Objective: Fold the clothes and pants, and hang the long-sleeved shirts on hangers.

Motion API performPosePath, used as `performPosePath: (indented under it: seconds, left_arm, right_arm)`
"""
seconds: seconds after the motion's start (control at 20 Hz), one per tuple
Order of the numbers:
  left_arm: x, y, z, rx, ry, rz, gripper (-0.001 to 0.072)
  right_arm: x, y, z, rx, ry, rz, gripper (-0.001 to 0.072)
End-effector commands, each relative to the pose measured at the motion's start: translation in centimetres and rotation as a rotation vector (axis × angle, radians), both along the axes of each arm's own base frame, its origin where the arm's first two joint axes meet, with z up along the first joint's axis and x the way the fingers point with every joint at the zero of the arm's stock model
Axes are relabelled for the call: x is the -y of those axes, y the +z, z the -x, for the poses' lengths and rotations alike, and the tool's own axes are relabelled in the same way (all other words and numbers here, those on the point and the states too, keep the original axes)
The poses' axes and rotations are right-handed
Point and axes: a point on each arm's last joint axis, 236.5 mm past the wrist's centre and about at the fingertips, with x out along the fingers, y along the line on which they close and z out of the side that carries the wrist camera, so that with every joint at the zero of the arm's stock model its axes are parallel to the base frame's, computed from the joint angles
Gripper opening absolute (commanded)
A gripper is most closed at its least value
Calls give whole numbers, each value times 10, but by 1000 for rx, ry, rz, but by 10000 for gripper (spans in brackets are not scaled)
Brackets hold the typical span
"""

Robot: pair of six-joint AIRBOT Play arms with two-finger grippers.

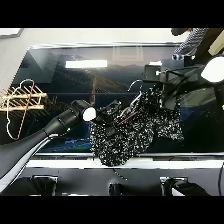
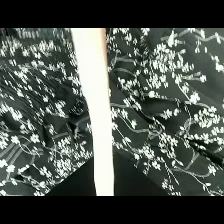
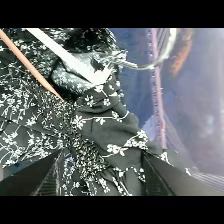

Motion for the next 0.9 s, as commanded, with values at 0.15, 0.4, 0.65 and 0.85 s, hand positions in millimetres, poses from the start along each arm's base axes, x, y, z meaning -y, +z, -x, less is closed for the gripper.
performPosePath:
  seconds: [0.15, 0.4, 0.65, 0.85]
  left_arm:
    - [-1, -1, 2, -7, -3, -8, 21]
    - [-5, -3, 6, -24, -11, -25, 21]
    - [-5, -3, 6, -17, -19, -28, 21]
    - [-5, -3, 6, -17, -19, -28, 21]
  right_arm:
    - [11, 19, 26, 9, -14, 21, 564]
    - [18, 13, 22, 0, -37, 51, 562]
    - [10, -21, 2, -73, 7, 61, 562]
    - [3, -40, -14, -90, 28, 56, 562]
